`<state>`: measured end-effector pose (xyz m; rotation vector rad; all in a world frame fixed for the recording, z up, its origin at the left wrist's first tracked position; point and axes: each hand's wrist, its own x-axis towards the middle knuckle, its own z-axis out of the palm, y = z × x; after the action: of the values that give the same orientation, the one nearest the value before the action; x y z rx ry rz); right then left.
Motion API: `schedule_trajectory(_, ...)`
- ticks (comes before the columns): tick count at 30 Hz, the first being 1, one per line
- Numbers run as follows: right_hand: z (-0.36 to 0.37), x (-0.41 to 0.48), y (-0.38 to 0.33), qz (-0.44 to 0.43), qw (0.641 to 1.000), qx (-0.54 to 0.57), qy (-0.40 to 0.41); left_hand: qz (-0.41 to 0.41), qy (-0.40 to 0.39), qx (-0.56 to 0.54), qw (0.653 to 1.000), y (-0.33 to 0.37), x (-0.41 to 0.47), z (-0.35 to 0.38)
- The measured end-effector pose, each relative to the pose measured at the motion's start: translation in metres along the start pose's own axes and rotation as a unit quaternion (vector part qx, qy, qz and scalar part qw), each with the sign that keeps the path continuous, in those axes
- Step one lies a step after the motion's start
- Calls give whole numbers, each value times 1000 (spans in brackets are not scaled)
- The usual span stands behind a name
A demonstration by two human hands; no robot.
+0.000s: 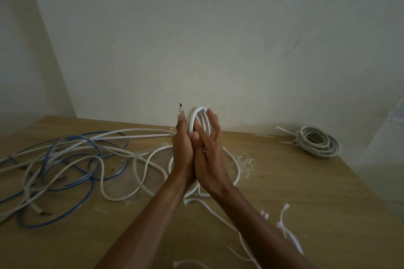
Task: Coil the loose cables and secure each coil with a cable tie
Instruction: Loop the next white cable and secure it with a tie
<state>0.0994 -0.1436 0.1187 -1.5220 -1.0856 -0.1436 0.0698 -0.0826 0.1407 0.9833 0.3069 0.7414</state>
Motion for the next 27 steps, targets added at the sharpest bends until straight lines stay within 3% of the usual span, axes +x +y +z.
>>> schedule_trajectory(3,-16,8,-7,-6,998,-65,-24,12,48,14,999,11,0,1)
schedule_trajectory(5,-36,19,-12,-33,989,-123,76,18,48,65,997,18,5,-8)
schedule_trajectory(7,-53,25,-11,-97,964,-219,118,-10,-28,139,990,21,11,-19)
schedule_trajectory(10,-64,28,4,-125,930,-346,-2,-87,-157,211,961,17,6,-21)
schedule_trajectory(14,-62,23,30,-156,936,-312,43,-146,-184,217,948,9,5,-18)
schedule_trajectory(19,-58,22,41,-208,912,-327,131,-169,-223,224,934,10,6,-22)
schedule_trajectory(27,-59,23,44,-103,929,-322,151,-152,-217,239,934,5,-1,-14)
